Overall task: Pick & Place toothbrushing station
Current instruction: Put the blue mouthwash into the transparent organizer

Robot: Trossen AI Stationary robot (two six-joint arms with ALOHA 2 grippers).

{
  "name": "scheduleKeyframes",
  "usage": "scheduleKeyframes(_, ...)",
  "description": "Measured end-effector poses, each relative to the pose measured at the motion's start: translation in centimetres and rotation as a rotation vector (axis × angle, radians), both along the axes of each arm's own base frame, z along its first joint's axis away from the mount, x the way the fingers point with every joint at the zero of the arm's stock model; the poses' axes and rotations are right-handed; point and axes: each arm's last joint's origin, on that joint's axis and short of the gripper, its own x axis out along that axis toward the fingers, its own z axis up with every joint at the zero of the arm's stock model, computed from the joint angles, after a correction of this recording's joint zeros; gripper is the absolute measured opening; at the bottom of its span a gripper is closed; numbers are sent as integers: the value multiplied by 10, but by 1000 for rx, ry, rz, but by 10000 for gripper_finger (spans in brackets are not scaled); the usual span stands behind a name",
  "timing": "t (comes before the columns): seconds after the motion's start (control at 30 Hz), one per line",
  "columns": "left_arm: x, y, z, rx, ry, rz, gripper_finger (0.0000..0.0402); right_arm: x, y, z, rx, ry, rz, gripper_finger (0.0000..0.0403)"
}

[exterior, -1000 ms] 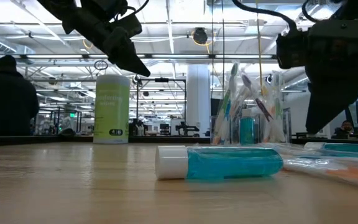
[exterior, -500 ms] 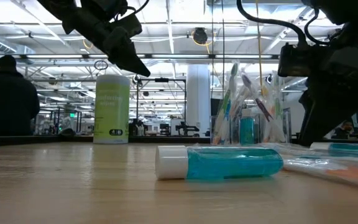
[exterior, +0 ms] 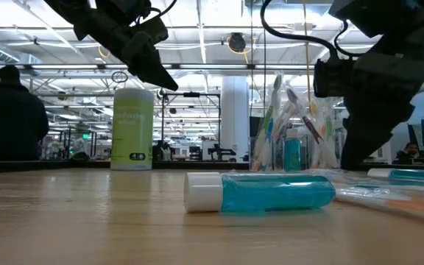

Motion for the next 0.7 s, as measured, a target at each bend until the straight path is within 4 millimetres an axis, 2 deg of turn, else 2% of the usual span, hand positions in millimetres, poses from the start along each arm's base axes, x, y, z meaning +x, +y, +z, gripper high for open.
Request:
scheduleKeyframes(0.23,0,0,0,-9,-2,7,67,-2,6,0,141,49,65,187)
scheduleKeyframes(0.47,0,0,0,-12,-2,10,67,-3,6,-1,183,64,-61,177)
scheduleKeyframes(0.7,0,0,0,-15,-3,13,67,-8,19,-1,214,71,-101,176)
